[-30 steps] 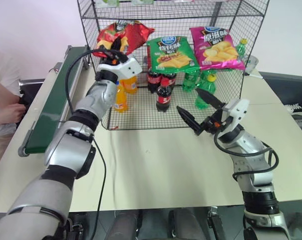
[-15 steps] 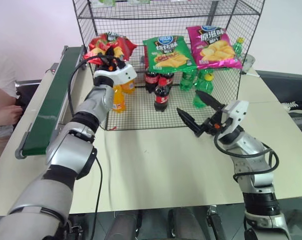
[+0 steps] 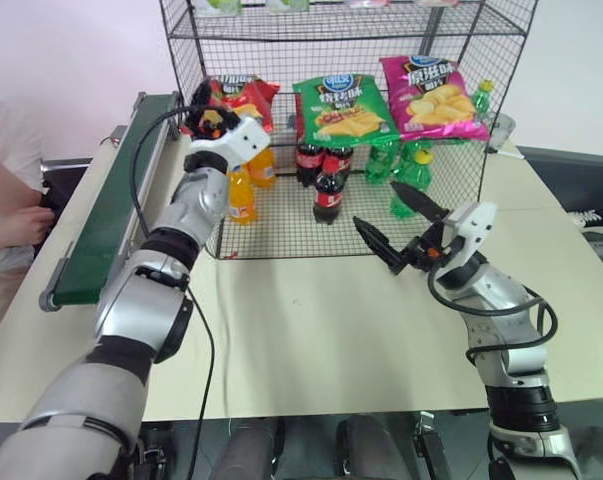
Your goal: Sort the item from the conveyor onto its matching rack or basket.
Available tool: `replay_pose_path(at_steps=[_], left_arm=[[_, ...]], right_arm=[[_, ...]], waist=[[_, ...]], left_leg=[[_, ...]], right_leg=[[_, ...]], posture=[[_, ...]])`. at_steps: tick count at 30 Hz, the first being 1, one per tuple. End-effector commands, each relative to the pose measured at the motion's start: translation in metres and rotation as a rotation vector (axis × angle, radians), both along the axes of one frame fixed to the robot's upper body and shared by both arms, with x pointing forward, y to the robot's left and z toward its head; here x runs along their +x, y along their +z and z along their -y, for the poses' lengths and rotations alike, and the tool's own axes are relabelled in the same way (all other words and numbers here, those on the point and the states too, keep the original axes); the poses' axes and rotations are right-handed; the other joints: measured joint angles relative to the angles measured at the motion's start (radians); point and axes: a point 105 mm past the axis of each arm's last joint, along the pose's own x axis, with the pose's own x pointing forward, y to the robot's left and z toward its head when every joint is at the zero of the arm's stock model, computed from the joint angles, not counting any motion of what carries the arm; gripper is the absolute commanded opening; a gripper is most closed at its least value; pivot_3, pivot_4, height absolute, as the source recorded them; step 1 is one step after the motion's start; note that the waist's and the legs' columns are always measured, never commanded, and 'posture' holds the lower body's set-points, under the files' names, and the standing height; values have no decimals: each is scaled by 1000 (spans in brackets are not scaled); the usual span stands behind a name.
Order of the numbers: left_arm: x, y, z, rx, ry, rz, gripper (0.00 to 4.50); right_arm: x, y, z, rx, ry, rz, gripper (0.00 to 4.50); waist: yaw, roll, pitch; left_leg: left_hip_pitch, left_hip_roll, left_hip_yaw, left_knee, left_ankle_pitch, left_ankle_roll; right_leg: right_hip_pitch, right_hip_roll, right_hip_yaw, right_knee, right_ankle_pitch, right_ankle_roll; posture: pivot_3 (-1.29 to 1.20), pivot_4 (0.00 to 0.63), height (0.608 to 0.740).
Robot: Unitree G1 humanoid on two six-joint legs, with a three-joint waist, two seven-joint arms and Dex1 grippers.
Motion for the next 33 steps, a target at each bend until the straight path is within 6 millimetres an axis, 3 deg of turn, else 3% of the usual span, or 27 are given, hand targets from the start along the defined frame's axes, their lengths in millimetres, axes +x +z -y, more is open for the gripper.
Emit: replay_pose_path(at_steps=[1,9,18,20,27,31,33], left_arm=[[-6,11,4,-16,-32,31,3747],[-37,10,17,-71,-192,15,3747],[-97,2,14,-29,-284,-16,3747],[-111,-4,14,-70,-372,-70,3747],[-158,-25,-19,-419,-640,-324,3747],[-169,-34,-55,-592,-664,-445,3747],[-172,-50,-78,-699,-623,-569,3747]], right_arm=[[-3,11,-1,13,17,37,4500],[-2,15,2,30,30,36,4500],[0,13,10,12,10,36,4500],[0,13,13,4,6,35,4500],[-7,12,29,-64,8,23,4500],[-15,10,43,-120,8,4,4500],[-21,7,57,-168,-6,-19,4500]], waist=[[0,0,0],[-14,0,0],[-22,1,0],[-20,1,0],[-18,1,0],[-19,1,0],[-18,2,-1]], left_leg=[[0,0,0,0,0,0],[0,1,0,-1,0,0],[0,1,0,-2,0,0],[0,1,0,-1,0,0],[0,2,0,-1,0,0],[1,2,0,-1,-3,5],[1,3,0,-1,-3,5]], right_leg=[[0,0,0,0,0,0],[-1,0,0,0,0,0],[-1,0,3,-1,0,0],[-1,0,3,-1,0,0],[0,-1,3,-2,0,-1],[1,-1,3,-3,0,-1],[1,-1,3,-3,0,-1]], posture=[[0,150,739],[0,150,739],[0,150,739],[0,150,739],[0,150,739],[0,150,739],[0,150,739]])
